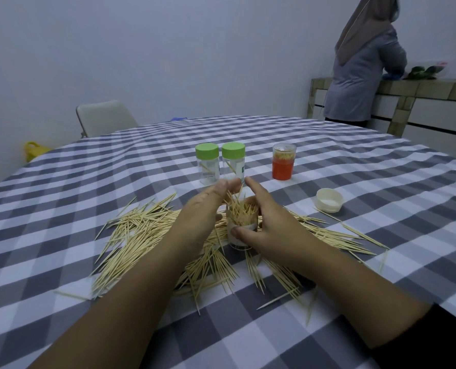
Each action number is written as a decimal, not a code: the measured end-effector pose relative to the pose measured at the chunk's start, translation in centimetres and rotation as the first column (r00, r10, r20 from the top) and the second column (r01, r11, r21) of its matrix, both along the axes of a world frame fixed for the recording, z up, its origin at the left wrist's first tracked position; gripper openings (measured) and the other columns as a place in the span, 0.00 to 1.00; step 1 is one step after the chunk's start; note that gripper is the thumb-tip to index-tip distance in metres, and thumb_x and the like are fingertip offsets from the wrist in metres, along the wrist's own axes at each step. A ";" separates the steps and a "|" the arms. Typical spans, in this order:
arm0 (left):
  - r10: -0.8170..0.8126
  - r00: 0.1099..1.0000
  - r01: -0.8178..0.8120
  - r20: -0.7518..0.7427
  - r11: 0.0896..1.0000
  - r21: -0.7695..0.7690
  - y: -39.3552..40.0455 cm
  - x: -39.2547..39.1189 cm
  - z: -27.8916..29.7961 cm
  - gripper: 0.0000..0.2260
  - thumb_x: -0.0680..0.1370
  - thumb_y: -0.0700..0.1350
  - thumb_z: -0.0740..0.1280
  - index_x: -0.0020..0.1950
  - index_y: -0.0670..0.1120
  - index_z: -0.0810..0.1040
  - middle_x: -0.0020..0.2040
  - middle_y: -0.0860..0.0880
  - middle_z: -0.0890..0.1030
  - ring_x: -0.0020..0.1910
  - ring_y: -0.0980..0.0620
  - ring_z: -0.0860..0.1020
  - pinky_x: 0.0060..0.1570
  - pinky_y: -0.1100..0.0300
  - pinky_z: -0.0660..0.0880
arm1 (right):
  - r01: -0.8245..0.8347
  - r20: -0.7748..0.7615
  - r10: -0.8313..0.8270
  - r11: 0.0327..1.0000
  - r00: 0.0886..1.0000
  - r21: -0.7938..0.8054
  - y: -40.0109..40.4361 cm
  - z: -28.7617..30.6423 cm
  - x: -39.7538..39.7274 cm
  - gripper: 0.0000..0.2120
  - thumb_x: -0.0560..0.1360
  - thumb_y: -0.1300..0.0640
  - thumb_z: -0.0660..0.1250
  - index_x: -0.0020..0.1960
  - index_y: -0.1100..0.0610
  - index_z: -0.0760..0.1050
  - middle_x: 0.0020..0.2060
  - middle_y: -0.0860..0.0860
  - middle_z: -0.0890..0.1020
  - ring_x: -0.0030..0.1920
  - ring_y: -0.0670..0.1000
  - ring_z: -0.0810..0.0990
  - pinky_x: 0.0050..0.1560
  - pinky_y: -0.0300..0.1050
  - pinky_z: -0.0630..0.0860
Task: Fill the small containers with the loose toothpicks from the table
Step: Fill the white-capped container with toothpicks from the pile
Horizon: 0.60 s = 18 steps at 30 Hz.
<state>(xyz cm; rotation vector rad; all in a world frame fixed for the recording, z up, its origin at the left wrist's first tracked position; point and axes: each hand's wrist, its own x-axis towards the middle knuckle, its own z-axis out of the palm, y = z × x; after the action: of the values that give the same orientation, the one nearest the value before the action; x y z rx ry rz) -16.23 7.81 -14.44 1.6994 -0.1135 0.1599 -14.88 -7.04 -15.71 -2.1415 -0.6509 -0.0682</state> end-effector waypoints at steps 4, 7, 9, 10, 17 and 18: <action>-0.019 1.000 0.017 0.015 0.994 0.109 0.2 -0.4 0.2 0.14 0.79 0.58 0.56 0.62 0.62 0.75 0.63 0.60 0.76 0.65 0.59 0.71 0.69 0.50 0.65 | 0.005 0.022 -0.004 0.999 1.000 -0.040 0.0 0.0 0.0 0.43 0.74 0.50 0.69 0.77 0.43 0.43 0.67 0.46 0.70 0.59 0.44 0.75 0.60 0.45 0.73; -0.085 0.992 0.100 -0.092 0.981 0.165 1.0 0.1 0.3 0.29 0.74 0.58 0.63 0.75 0.57 0.61 0.71 0.53 0.70 0.71 0.51 0.64 0.70 0.50 0.62 | 0.002 0.018 -0.002 1.000 1.000 -0.013 -0.1 -0.1 0.0 0.43 0.74 0.48 0.68 0.76 0.42 0.41 0.72 0.44 0.64 0.65 0.45 0.70 0.65 0.48 0.70; -0.139 0.969 0.179 -0.203 0.965 0.190 1.9 0.1 0.4 0.40 0.65 0.47 0.63 0.77 0.54 0.55 0.71 0.50 0.67 0.69 0.48 0.66 0.66 0.53 0.65 | -0.004 0.040 0.003 1.000 0.999 0.012 -0.1 0.0 -0.2 0.43 0.74 0.48 0.68 0.76 0.42 0.41 0.73 0.43 0.62 0.69 0.45 0.65 0.68 0.51 0.67; -0.171 0.952 0.229 -0.253 0.948 0.220 2.1 -0.1 0.7 0.43 0.64 0.43 0.62 0.78 0.54 0.51 0.69 0.50 0.67 0.65 0.48 0.70 0.61 0.57 0.68 | -0.001 0.059 0.000 1.000 0.998 0.019 0.0 0.1 -0.2 0.42 0.75 0.48 0.67 0.76 0.42 0.41 0.73 0.42 0.62 0.71 0.46 0.62 0.69 0.53 0.65; -0.090 0.987 0.157 -0.134 0.739 0.655 1.2 0.0 0.1 0.21 0.64 0.56 0.68 0.57 0.63 0.73 0.51 0.61 0.80 0.53 0.57 0.77 0.62 0.51 0.71 | 0.145 0.323 -0.113 0.987 0.939 -0.074 1.3 0.2 -0.7 0.37 0.76 0.48 0.64 0.77 0.46 0.45 0.65 0.45 0.72 0.54 0.35 0.57 0.59 0.41 0.57; -0.081 0.992 0.128 -0.100 0.711 0.692 0.8 0.0 -0.1 0.15 0.64 0.56 0.65 0.50 0.62 0.73 0.46 0.61 0.80 0.49 0.59 0.76 0.63 0.48 0.69 | 0.166 0.395 -0.123 0.983 0.910 -0.075 1.8 0.1 -0.7 0.34 0.77 0.48 0.63 0.77 0.48 0.49 0.59 0.45 0.75 0.49 0.34 0.58 0.56 0.39 0.56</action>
<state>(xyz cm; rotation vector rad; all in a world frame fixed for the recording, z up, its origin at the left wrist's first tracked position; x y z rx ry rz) -16.20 8.65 -14.50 2.4564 -0.2482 -0.0371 -15.59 -5.26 -15.63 -2.2990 -0.7325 -0.5656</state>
